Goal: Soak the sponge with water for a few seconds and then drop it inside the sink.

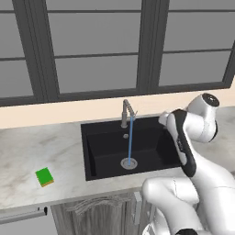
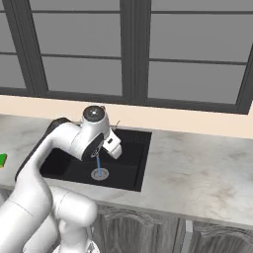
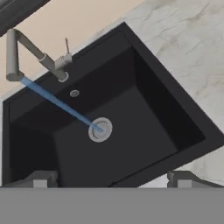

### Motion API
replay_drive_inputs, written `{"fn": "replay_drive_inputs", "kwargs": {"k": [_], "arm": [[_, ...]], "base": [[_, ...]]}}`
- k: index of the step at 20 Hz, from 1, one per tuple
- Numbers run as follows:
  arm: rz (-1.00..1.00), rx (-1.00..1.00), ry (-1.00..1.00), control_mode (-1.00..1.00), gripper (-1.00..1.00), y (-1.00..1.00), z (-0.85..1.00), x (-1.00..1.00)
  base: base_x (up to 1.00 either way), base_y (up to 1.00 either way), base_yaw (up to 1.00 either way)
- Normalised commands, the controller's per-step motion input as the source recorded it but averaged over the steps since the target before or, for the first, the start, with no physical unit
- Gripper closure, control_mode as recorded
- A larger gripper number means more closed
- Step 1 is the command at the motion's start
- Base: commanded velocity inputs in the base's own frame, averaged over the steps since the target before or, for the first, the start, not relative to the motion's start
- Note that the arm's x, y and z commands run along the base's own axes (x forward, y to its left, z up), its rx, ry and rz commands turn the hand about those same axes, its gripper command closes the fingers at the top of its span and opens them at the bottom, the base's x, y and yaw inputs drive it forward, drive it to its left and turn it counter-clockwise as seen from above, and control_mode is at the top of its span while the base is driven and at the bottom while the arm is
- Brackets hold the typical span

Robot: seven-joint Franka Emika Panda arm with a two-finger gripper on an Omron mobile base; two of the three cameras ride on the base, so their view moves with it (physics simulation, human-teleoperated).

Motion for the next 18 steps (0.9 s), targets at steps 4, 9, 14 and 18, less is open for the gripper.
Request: {"fn": "replay_drive_inputs", "kwargs": {"k": [4, 9, 14, 18], "arm": [[0.07, -0.09, 0.06, -1.00, -1.00, 0.91, 0.07, -0.29], [0.08, -0.08, 0.07, -1.00, -1.00, 0.84, 0.04, -0.06], [0.11, -0.06, 0.06, -1.00, -1.00, 0.83, 0.00, 0.01], [0.13, -0.04, 0.08, -1.00, -1.00, 0.85, 0.00, 0.09]], "base": [[0.00, 0.00, 0.00], [0.00, 0.00, 0.00], [0.00, 0.00, 0.00], [0.00, 0.00, 0.00]]}}
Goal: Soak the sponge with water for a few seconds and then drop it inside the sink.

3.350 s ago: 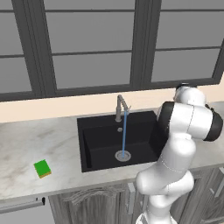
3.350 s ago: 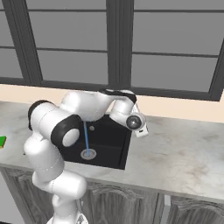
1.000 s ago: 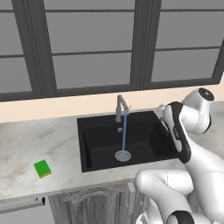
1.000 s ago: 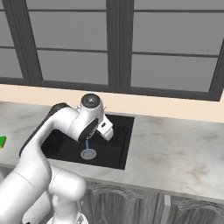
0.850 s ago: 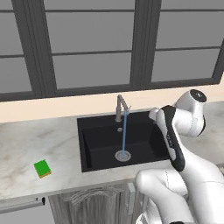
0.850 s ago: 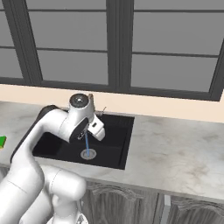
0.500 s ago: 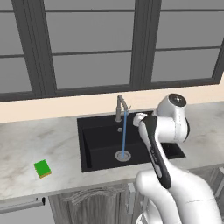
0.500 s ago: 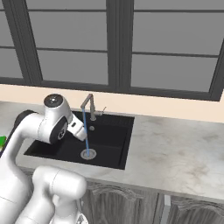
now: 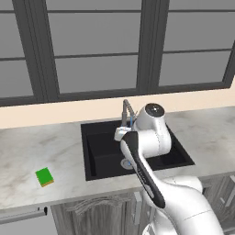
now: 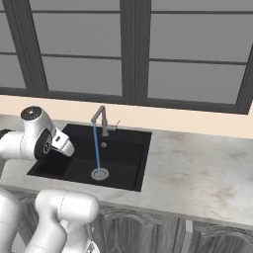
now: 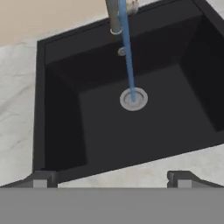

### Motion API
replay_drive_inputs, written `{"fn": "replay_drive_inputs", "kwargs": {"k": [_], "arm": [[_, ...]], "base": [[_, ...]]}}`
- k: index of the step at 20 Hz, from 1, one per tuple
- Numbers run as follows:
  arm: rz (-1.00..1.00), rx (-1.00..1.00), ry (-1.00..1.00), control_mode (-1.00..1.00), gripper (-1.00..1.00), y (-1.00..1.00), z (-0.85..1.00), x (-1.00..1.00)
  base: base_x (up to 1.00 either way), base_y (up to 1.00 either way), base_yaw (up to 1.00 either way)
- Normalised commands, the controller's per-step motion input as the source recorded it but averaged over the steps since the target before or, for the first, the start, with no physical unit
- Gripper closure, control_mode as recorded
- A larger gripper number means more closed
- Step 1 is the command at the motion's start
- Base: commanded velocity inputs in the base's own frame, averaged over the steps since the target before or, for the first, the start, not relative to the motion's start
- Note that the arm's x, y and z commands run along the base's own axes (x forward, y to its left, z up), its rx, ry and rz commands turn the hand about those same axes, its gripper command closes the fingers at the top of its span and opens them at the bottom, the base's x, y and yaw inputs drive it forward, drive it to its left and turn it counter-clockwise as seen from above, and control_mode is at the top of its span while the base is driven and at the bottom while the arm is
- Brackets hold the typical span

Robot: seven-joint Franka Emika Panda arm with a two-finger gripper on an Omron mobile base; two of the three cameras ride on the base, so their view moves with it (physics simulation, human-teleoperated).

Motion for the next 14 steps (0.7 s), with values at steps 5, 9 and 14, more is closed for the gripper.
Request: {"fn": "replay_drive_inputs", "kwargs": {"k": [5, 9, 14], "arm": [[0.14, -0.03, 0.11, -1.00, -1.00, 0.82, 0.00, 0.20], [0.13, -0.02, 0.09, -1.00, -1.00, 0.67, 0.00, 0.29], [0.13, -0.01, 0.09, -1.00, -1.00, 0.60, 0.00, 0.39]], "base": [[0.00, 0.00, 0.00], [0.00, 0.00, 0.00], [0.00, 0.00, 0.00]]}}
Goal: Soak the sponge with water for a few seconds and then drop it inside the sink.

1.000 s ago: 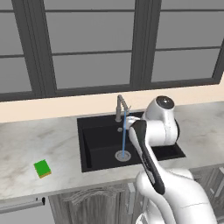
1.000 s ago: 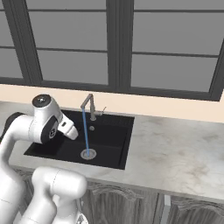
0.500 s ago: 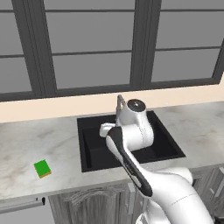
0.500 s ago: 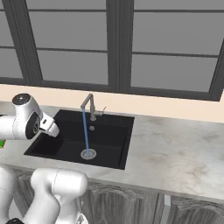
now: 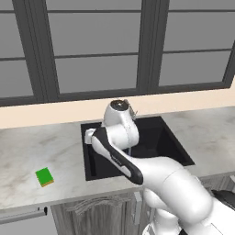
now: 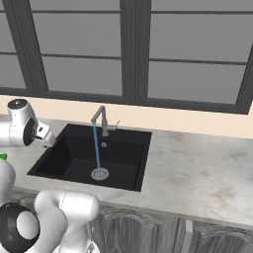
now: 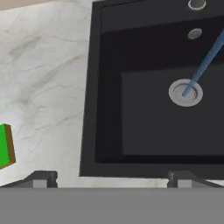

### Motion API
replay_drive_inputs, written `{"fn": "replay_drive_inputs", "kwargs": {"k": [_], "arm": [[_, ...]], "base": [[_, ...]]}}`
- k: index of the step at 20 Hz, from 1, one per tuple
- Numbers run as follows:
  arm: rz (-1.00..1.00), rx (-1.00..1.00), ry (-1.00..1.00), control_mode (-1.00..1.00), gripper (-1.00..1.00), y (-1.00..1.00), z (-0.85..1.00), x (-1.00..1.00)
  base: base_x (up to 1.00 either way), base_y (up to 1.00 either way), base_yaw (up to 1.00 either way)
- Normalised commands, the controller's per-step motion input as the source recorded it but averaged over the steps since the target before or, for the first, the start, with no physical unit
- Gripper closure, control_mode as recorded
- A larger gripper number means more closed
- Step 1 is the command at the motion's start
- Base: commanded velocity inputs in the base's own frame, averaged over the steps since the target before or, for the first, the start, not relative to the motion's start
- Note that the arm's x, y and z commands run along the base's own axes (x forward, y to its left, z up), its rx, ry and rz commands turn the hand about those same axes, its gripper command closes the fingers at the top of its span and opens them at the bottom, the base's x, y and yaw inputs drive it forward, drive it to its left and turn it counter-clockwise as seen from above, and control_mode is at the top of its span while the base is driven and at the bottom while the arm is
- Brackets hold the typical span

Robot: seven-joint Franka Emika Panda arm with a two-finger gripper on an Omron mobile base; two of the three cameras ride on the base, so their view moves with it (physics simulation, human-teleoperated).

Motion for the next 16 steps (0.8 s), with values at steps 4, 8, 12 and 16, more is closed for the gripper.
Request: {"fn": "replay_drive_inputs", "kwargs": {"k": [4, 8, 12, 16], "arm": [[0.13, 0.00, 0.07, -1.00, -1.00, 0.61, 0.00, 0.30], [0.12, 0.00, 0.01, -1.00, -1.00, 0.67, 0.00, 0.02], [0.08, -0.01, 0.00, -1.00, -1.00, 0.56, 0.00, 0.00], [0.05, -0.02, 0.00, -1.00, -1.00, 0.48, 0.00, 0.00]], "base": [[0.00, 0.00, 0.00], [0.00, 0.00, 0.00], [0.00, 0.00, 0.00], [0.00, 0.00, 0.00]]}}
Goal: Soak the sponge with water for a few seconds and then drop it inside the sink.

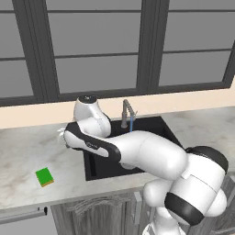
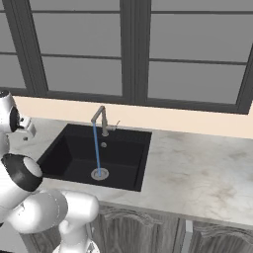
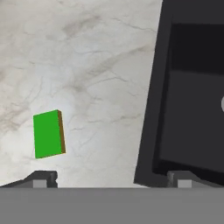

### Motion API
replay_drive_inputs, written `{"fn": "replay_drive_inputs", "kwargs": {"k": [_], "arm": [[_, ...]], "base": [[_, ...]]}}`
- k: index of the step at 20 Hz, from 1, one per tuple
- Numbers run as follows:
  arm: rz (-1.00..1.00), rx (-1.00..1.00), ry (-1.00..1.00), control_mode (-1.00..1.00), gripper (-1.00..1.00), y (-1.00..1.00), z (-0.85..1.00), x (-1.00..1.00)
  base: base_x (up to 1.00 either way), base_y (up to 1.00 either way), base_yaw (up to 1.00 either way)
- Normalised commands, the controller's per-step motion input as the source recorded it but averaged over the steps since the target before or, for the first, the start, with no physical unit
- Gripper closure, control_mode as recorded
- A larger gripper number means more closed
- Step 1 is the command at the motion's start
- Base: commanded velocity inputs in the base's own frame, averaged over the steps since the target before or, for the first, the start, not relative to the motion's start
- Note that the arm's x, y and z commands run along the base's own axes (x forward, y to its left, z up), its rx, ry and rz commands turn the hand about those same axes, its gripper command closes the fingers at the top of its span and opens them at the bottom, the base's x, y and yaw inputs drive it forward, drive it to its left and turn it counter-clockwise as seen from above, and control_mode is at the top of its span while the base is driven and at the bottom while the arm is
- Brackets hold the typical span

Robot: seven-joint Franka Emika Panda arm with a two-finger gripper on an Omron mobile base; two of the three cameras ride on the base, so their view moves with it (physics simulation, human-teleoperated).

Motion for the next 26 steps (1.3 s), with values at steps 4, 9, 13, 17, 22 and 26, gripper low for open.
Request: {"fn": "replay_drive_inputs", "kwargs": {"k": [4, 9, 13, 17, 22, 26], "arm": [[0.05, -0.01, -0.01, -1.00, -1.00, 0.43, -0.05, 0.00], [0.05, 0.00, -0.01, -1.00, -1.00, 0.43, -0.14, 0.00], [0.03, 0.00, 0.00, -1.00, -1.00, 0.31, -0.22, 0.00], [0.01, 0.00, 0.00, -1.00, -1.00, 0.24, -0.15, -0.07], [0.00, 0.00, -0.01, -1.00, -1.00, 0.17, -0.08, -0.25], [0.00, 0.00, -0.05, -1.00, -1.00, 0.15, -0.11, -0.22]], "base": [[0.00, 0.00, 0.00], [0.00, 0.00, 0.00], [0.00, 0.00, 0.00], [0.00, 0.00, 0.00], [0.00, 0.00, 0.00], [0.00, 0.00, 0.00]]}}
